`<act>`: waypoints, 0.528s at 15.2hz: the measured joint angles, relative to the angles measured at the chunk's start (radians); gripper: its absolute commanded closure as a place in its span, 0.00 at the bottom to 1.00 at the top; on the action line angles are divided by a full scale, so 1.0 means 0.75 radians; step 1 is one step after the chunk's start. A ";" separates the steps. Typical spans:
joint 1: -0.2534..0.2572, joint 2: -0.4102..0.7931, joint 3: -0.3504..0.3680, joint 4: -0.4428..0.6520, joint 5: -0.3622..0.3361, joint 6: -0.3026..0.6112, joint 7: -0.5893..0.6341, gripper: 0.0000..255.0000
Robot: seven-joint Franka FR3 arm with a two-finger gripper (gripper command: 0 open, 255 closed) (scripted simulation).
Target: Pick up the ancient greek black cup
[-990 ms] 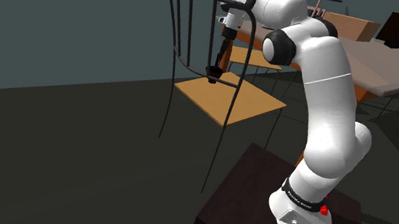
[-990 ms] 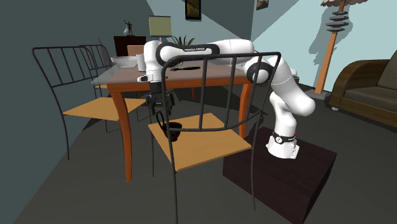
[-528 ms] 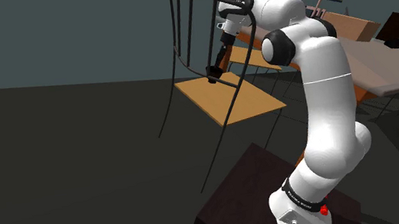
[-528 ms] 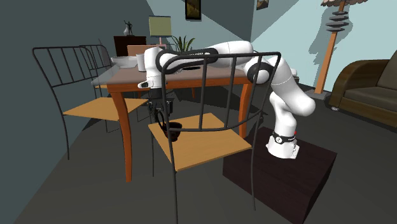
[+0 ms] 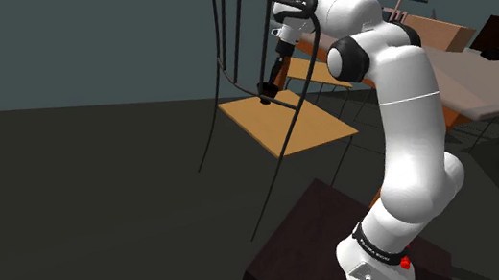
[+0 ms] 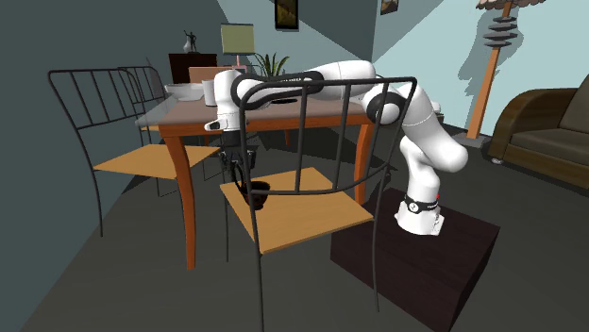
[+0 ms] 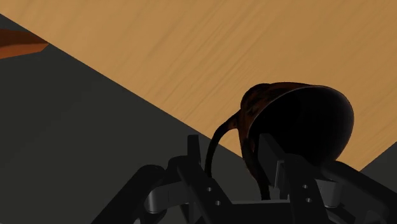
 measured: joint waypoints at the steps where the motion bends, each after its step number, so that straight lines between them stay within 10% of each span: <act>1: 0.000 0.001 0.000 0.001 0.001 0.000 0.000 1.00; 8: -0.029 0.009 0.001 0.121 -0.002 -0.104 0.031 1.00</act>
